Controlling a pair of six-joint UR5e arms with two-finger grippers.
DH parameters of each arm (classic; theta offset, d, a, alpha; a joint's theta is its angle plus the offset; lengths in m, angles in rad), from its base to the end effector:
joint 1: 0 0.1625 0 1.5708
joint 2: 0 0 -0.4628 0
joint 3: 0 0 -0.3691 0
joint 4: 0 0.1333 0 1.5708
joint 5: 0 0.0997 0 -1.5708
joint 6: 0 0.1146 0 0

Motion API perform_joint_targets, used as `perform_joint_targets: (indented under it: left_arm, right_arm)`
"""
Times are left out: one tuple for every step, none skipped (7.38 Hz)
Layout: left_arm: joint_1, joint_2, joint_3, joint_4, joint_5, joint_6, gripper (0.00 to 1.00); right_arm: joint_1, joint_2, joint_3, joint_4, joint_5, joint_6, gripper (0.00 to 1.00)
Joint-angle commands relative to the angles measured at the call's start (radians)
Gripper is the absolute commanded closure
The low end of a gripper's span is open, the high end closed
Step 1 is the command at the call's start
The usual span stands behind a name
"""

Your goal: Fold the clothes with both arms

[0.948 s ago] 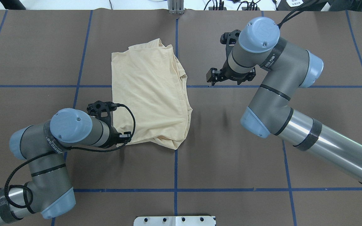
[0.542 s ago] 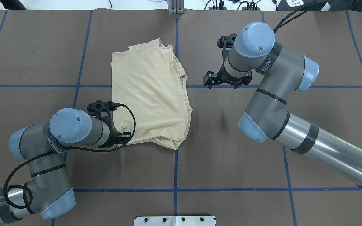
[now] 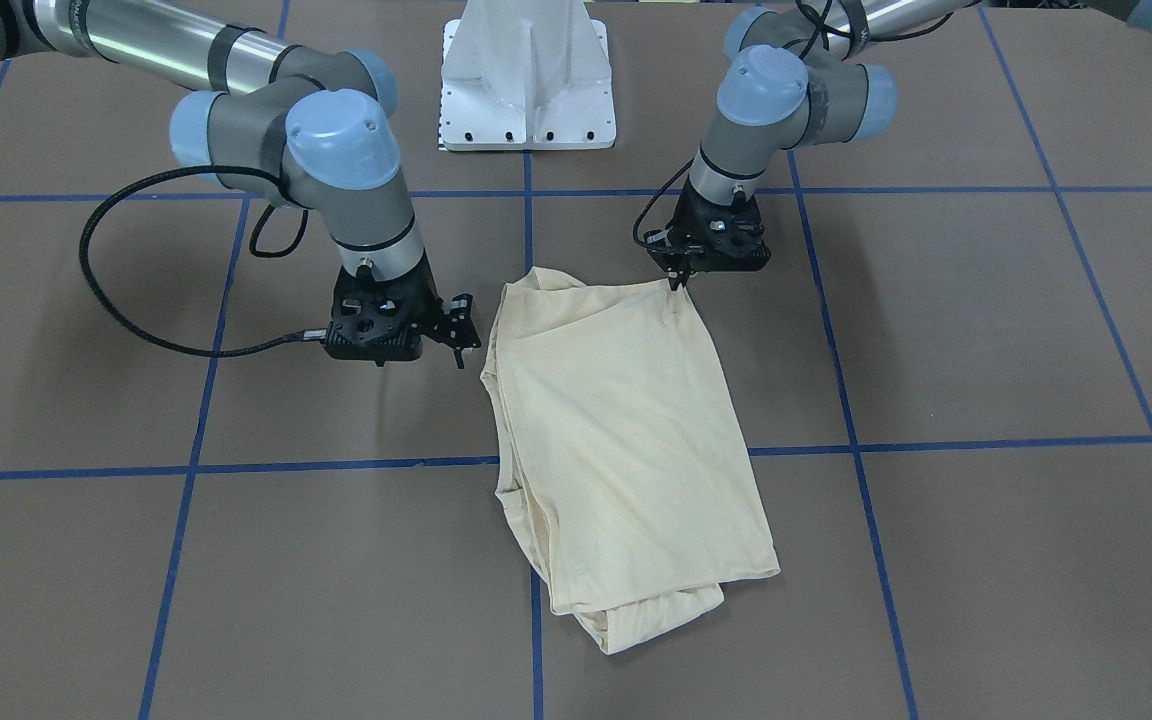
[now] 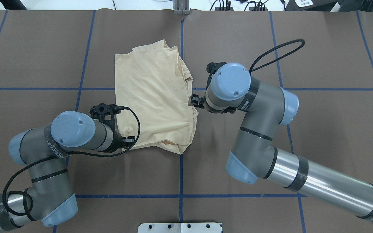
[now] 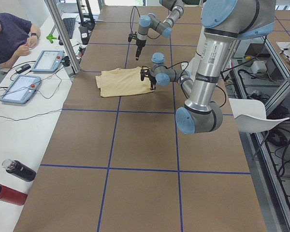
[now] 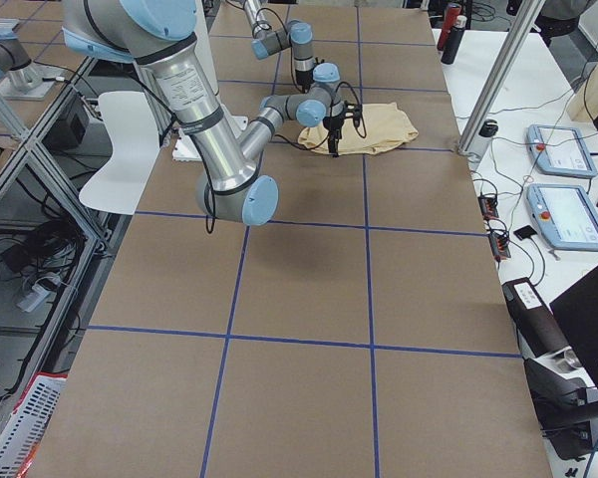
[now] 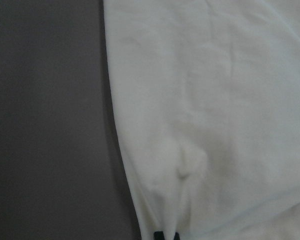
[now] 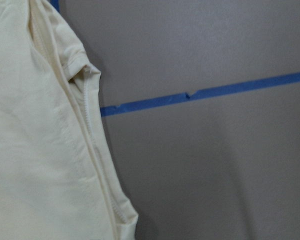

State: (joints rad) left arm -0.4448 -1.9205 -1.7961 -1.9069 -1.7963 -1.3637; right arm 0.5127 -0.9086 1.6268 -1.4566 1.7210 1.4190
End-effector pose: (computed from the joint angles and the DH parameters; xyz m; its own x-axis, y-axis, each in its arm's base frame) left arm 0.5112 -0.3630 0.3862 0.5949 -0.0615 -0.8015 0.1406 0.9897 0.0284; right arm -0.5647 -0.4512 0.2871 0.6386 0.1879 0.7463 -0.2954 0.9553 0.0123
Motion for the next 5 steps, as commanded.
perform_joint_targets:
  left_arm:
    - [0.0,0.0,-0.002,0.0,0.0,0.0,1.0]
    - [0.0,0.0,-0.002,0.0,0.0,0.0,1.0]
    - [0.0,0.0,-0.002,0.0,0.0,0.0,1.0]
    - [-0.002,0.0,-0.002,0.0,0.0,0.0,1.0]
    - [0.0,0.0,-0.002,0.0,0.0,-0.001,1.0]
  right_arm:
    - [-0.097,0.031,-0.013,0.019,-0.153,0.162,0.16]
    - [-0.106,0.034,-0.045,0.066,-0.181,0.17,0.27]
    - [-0.109,0.04,-0.095,0.105,-0.222,0.166,0.3]
    - [-0.115,0.053,-0.128,0.117,-0.254,0.163,0.34]
    - [-0.115,0.054,-0.131,0.116,-0.255,0.159,0.43]
